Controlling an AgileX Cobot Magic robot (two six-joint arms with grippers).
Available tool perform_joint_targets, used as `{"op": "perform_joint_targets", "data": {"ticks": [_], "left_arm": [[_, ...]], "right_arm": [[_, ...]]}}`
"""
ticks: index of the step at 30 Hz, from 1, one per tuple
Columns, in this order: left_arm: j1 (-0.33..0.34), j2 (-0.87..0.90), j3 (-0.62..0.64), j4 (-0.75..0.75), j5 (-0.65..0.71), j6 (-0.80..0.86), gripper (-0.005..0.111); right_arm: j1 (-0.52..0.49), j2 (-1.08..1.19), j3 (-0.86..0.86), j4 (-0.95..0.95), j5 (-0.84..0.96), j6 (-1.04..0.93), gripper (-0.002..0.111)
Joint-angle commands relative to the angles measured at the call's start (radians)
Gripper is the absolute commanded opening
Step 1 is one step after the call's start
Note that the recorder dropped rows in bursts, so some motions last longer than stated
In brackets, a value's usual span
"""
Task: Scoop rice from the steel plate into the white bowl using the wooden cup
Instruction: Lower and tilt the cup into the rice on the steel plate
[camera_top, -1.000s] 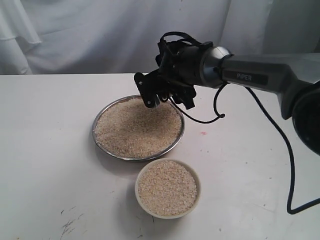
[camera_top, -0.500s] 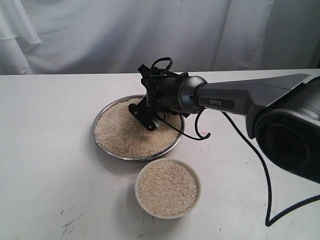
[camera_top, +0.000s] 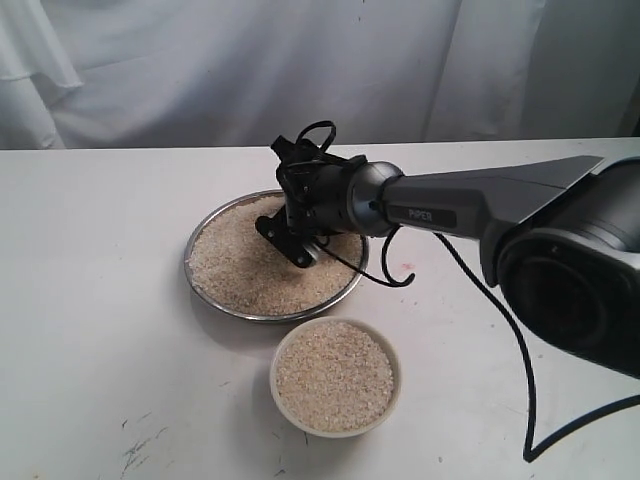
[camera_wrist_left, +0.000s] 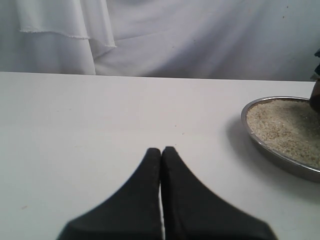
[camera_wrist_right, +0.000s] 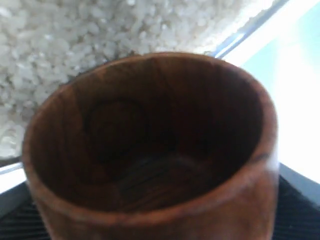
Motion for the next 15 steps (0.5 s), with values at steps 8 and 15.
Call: {"op": "perform_joint_targets", "data": {"ticks": [8,15], "left_arm": [[-0.002,-0.005,0.005,-0.001,-0.006,-0.003,0.0],[-0.002,-0.005,0.005,-0.001,-0.006,-0.003,0.0]], "right_arm": [[0.032,0.009,0.0,0.035,-0.011,0.052,0.0],[0.034,0.009,0.0,0.08,-0.013,0.052,0.0]]}}
